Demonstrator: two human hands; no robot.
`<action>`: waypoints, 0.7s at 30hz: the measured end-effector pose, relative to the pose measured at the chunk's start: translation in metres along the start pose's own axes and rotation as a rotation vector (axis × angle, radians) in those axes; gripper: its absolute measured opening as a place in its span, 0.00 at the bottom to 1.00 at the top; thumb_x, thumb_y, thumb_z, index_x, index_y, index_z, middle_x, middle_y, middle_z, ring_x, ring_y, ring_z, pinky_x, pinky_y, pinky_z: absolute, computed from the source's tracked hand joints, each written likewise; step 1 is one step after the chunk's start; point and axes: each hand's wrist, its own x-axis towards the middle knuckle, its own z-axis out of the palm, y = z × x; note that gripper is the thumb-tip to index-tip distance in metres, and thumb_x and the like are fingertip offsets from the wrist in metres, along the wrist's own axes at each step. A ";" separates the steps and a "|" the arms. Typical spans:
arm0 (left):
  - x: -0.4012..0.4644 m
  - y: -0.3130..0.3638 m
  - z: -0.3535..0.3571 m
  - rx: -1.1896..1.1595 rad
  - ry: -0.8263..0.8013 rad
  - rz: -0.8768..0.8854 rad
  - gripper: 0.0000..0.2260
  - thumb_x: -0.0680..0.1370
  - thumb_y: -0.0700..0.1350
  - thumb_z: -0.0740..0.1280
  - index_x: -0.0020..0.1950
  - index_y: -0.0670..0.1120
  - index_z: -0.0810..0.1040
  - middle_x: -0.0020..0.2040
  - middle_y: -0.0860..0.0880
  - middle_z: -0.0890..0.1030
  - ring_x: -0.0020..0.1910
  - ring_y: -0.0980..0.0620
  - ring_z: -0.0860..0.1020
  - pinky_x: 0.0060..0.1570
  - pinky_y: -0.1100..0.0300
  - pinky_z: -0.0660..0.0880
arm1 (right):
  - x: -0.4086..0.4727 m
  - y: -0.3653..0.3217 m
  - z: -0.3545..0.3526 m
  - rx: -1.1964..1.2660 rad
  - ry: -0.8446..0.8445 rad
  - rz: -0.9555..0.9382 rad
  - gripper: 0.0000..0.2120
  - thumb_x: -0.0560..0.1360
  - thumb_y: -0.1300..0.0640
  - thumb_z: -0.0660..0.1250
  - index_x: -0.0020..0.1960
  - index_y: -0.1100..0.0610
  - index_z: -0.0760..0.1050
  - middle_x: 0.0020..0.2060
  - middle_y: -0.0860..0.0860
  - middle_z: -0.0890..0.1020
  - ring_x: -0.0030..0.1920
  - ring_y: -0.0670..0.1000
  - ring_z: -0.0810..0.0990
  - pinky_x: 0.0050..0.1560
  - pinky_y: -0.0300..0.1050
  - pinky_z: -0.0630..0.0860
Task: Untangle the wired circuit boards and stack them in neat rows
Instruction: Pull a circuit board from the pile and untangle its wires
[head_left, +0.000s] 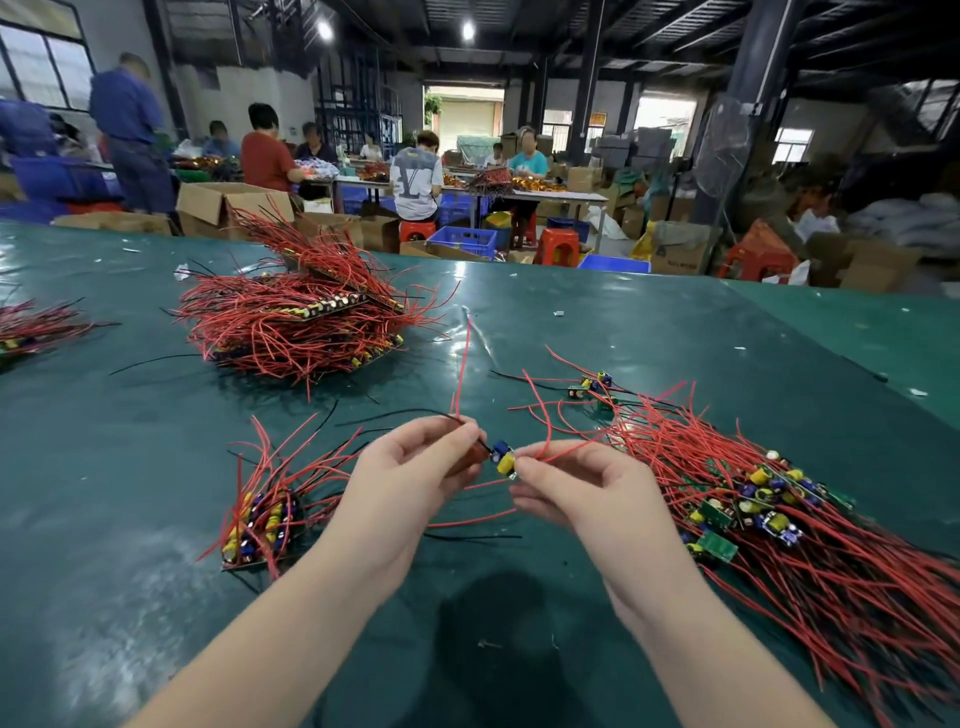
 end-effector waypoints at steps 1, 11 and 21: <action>0.001 -0.002 0.002 -0.025 0.018 0.003 0.03 0.75 0.35 0.67 0.45 0.40 0.80 0.42 0.43 0.83 0.40 0.52 0.81 0.43 0.64 0.80 | 0.005 -0.003 -0.001 -0.022 -0.014 0.013 0.08 0.71 0.70 0.71 0.37 0.59 0.82 0.33 0.53 0.84 0.35 0.48 0.83 0.38 0.38 0.81; -0.001 -0.021 -0.009 0.119 0.020 0.067 0.05 0.74 0.33 0.69 0.45 0.42 0.78 0.37 0.42 0.83 0.35 0.51 0.82 0.34 0.64 0.78 | 0.005 0.031 -0.007 0.250 -0.048 0.164 0.12 0.57 0.63 0.76 0.37 0.60 0.77 0.38 0.59 0.83 0.40 0.55 0.84 0.40 0.44 0.81; -0.007 -0.022 -0.008 -0.031 -0.022 0.028 0.07 0.66 0.40 0.71 0.42 0.39 0.80 0.37 0.43 0.83 0.34 0.53 0.81 0.35 0.65 0.78 | -0.001 0.037 -0.012 0.518 -0.068 0.266 0.10 0.59 0.70 0.73 0.36 0.61 0.75 0.41 0.62 0.81 0.46 0.59 0.84 0.46 0.46 0.82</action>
